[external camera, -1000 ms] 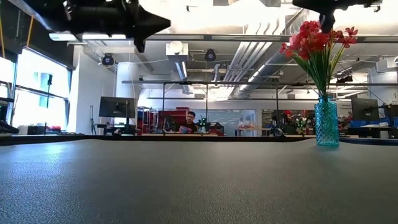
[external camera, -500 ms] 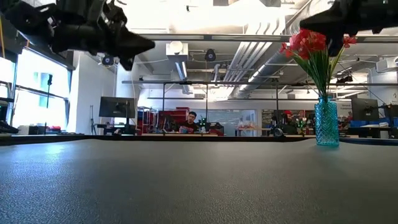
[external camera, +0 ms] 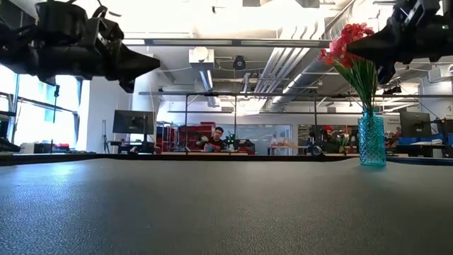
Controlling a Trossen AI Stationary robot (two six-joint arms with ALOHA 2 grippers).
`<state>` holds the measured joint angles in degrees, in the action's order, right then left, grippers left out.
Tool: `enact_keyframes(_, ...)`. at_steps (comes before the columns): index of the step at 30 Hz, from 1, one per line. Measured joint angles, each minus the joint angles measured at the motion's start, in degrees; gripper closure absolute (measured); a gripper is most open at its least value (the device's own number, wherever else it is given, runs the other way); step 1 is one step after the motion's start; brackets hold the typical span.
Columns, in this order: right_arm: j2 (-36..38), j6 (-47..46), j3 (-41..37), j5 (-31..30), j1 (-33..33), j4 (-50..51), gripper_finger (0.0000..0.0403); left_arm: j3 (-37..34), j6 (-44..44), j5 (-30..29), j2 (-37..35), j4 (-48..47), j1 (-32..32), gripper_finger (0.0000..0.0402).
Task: Sort flowers into vase by color
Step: Return to Home Position
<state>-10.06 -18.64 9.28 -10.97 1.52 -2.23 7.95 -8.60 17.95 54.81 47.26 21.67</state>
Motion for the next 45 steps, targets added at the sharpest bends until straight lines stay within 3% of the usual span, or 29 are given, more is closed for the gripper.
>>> enact_keyframes(8, 6.56, 0.92, -0.06, 0.55, 0.0, 4.8, 0.0403, -2.52, 1.2, 4.09, -9.16, -3.99, 5.16, 0.0401)
enact_keyframes(15, 9.9, -0.75, -0.04, 2.05, 0.0, 6.43, 0.0403, -1.3, -0.36, 2.45, -20.13, -20.23, 5.03, 0.0401)
enact_keyframes(19, 9.7, -2.96, -0.06, 3.53, 0.0, 9.93, 0.0403, 3.4, 1.8, -3.31, -24.8, -37.5, 1.42, 0.0401)
enact_keyframes(22, 9.74, -3.4, -0.06, 4.28, 0.0, 10.7, 0.0403, 4.21, 3.14, -6.76, -27.99, -44.25, -2.77, 0.0401)
enact_keyframes(30, 9.79, 0.54, -0.04, 4.46, 0.0, 9.08, 0.0403, -1.81, 3.32, -16.29, -37.49, -45.85, -11.51, 0.0401)
enact_keyframes(45, 9.79, 0.81, -0.06, 5.15, -0.02, 7.12, 0.0403, -7.22, 5.43, -17.09, -49.89, -46.55, -12.83, 0.0401)
